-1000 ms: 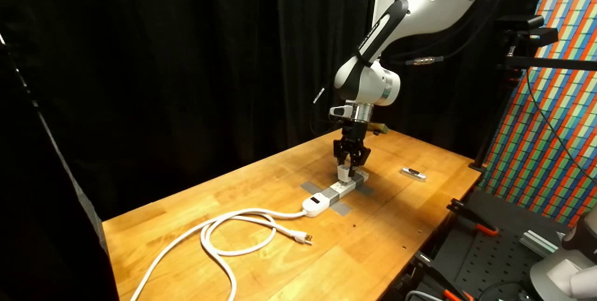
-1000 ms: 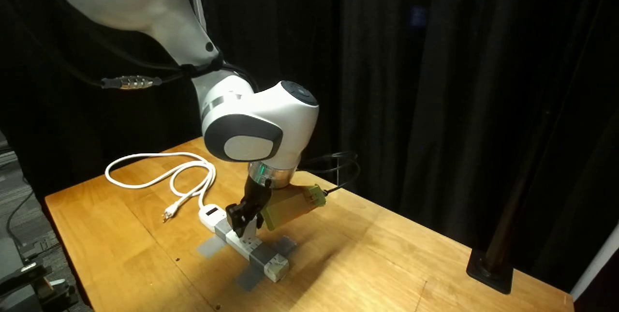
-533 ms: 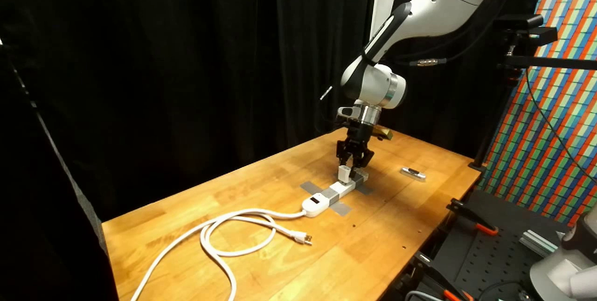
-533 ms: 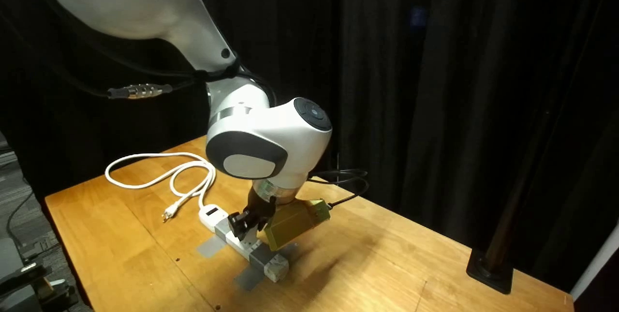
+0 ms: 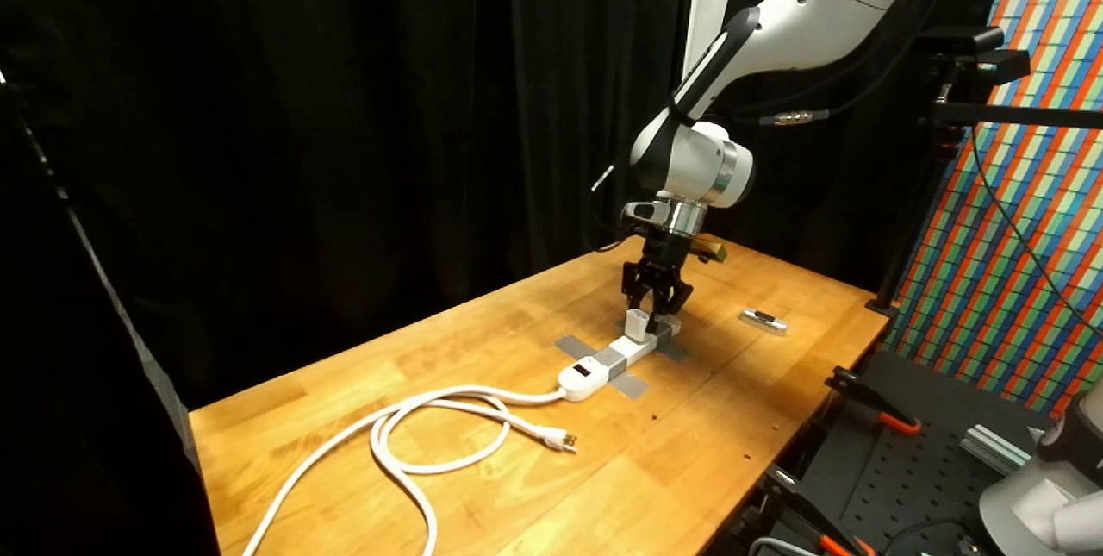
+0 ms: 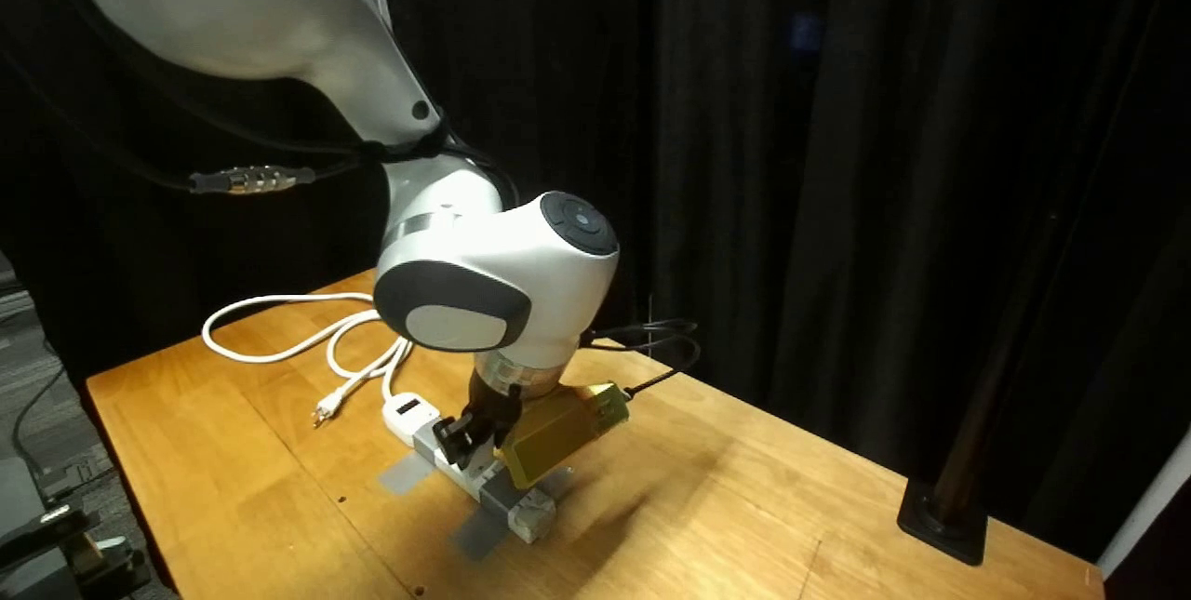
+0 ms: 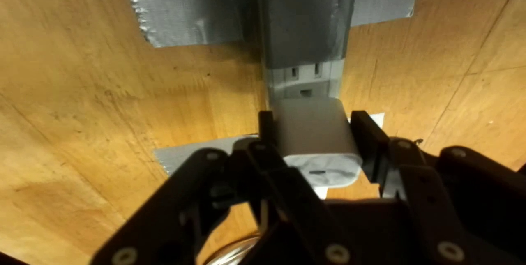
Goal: Plug the charger head into the extension cable
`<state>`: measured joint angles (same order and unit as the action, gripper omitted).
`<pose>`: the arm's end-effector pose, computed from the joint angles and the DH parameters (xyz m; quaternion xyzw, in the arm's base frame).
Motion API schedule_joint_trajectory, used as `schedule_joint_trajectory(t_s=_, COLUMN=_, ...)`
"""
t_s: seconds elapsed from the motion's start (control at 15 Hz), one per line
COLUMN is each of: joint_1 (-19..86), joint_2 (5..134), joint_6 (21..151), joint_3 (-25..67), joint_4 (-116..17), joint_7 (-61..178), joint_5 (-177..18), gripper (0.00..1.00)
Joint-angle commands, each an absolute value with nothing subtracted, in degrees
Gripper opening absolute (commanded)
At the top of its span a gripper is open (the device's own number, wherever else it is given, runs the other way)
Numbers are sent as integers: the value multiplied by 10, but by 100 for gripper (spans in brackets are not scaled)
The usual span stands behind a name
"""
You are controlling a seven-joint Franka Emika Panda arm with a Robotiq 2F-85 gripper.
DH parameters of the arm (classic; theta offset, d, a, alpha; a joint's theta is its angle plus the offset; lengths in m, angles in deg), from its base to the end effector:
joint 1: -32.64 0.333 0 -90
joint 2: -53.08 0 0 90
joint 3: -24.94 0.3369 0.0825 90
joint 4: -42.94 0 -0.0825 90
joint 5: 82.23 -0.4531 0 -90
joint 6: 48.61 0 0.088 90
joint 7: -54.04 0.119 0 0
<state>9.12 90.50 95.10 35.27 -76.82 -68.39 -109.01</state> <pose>0.5702 -0.1222 0.0349 -0.7260 -0.6559 -0.1126 0.1734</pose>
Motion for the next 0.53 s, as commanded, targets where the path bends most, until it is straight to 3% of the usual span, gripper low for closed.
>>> schedule_joint_trajectory(t_s=0.0, joint_1=129, joint_2=944, joint_6=1070, joint_3=330, joint_4=-828, joint_7=-684, joint_5=-1065, gripper=23)
schedule_joint_trajectory(t_s=0.4, joint_1=144, joint_2=949, joint_6=1187, joint_3=335, joint_4=-870, joint_7=-646, joint_5=-1032, gripper=23)
schedule_joint_trajectory(t_s=0.47, joint_1=143, joint_2=948, joint_6=1200, joint_3=338, joint_4=-874, joint_7=-632, joint_5=-1020, gripper=73)
